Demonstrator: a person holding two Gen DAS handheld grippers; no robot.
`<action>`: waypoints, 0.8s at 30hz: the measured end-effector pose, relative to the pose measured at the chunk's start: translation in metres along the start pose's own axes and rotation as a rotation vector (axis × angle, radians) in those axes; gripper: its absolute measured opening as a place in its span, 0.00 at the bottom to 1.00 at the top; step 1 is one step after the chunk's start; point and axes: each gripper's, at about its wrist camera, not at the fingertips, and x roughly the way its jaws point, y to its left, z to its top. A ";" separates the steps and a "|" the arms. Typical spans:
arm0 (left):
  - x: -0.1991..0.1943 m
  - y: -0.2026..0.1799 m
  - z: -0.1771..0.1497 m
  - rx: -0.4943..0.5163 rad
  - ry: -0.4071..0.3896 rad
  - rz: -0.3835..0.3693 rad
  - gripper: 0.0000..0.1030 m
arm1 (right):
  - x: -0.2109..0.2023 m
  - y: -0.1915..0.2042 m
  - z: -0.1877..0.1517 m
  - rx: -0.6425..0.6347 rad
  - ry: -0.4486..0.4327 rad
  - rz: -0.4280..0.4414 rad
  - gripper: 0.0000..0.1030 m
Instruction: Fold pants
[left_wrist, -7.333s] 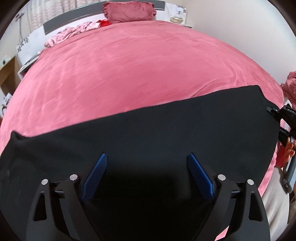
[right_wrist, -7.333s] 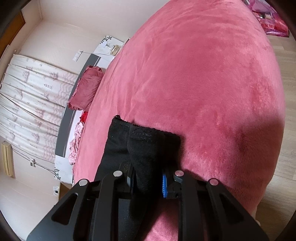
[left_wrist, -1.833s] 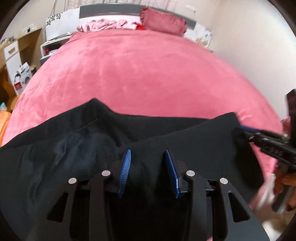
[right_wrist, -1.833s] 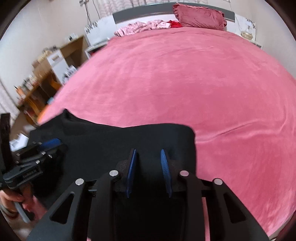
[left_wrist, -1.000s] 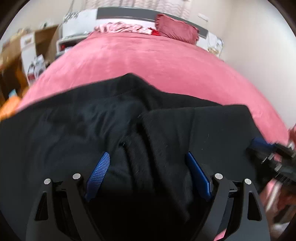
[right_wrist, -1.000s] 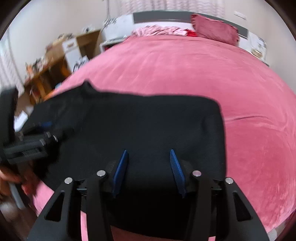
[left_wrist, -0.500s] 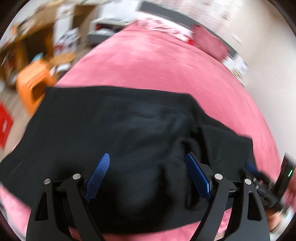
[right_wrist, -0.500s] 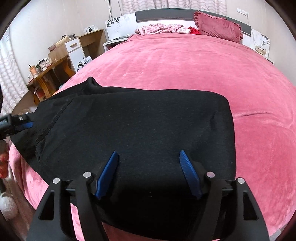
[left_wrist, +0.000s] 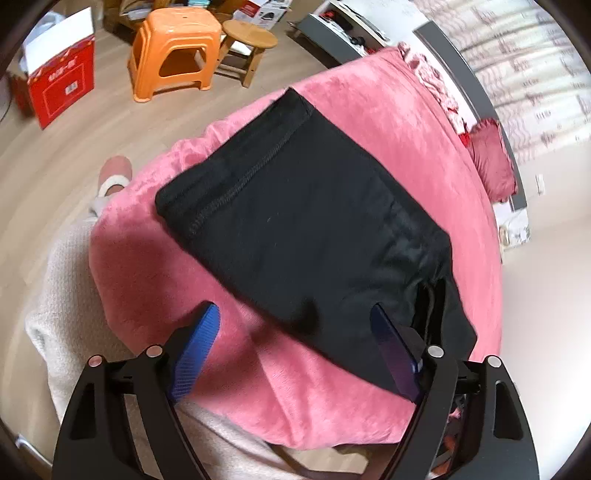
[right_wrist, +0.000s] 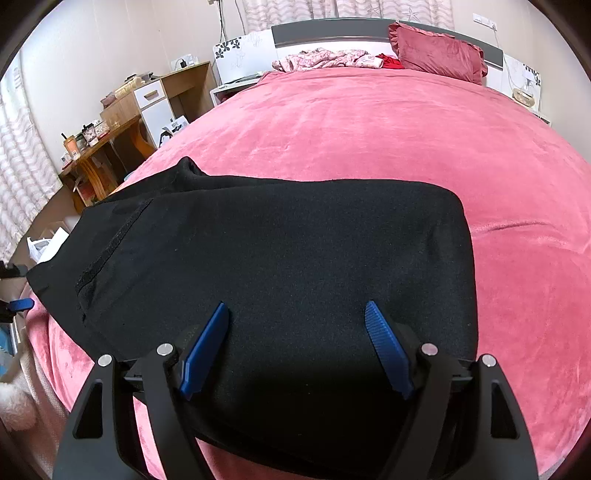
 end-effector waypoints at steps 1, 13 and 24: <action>0.002 0.000 -0.001 0.010 0.000 0.012 0.80 | 0.000 0.000 0.000 0.000 0.000 0.000 0.75; 0.036 -0.024 0.010 0.133 -0.082 0.193 0.80 | 0.000 0.001 0.000 0.002 -0.002 0.004 0.75; 0.046 -0.025 0.011 0.163 -0.105 0.235 0.80 | 0.001 0.002 0.000 0.002 -0.002 0.004 0.76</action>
